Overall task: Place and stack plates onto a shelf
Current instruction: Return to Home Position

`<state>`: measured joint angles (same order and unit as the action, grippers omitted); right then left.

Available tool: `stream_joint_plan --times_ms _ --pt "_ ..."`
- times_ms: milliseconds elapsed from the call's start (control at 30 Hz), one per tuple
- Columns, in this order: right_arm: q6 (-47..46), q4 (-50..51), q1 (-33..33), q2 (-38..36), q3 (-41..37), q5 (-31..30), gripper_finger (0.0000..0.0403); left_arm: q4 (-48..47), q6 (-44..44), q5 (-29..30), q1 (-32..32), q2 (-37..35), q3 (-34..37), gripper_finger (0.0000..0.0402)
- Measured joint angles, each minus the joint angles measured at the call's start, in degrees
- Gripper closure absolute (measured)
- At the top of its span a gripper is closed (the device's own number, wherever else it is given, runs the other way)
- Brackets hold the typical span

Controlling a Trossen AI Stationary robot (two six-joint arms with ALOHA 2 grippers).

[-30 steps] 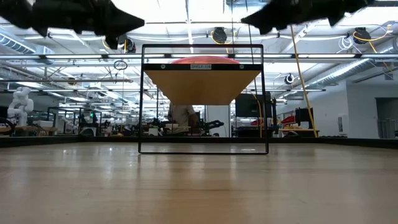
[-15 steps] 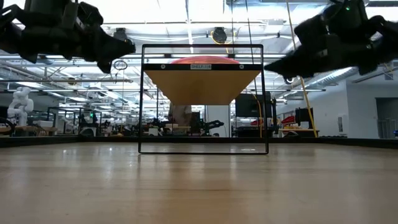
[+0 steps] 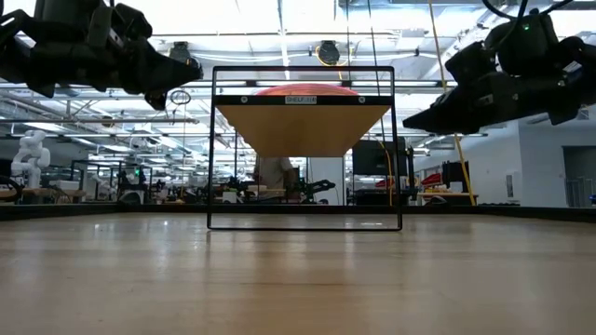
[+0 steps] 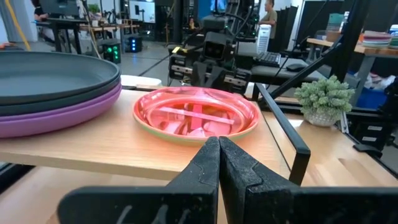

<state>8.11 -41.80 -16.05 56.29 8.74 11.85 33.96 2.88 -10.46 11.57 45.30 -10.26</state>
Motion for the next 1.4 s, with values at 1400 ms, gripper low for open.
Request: stream_joint_plan --times_ms 1400 --pt "7.3 -2.2 1.2 -1.1 -1.4 6.9 0.0403 7.3 -12.4 -7.3 1.3 0.0 7.8 0.0399"
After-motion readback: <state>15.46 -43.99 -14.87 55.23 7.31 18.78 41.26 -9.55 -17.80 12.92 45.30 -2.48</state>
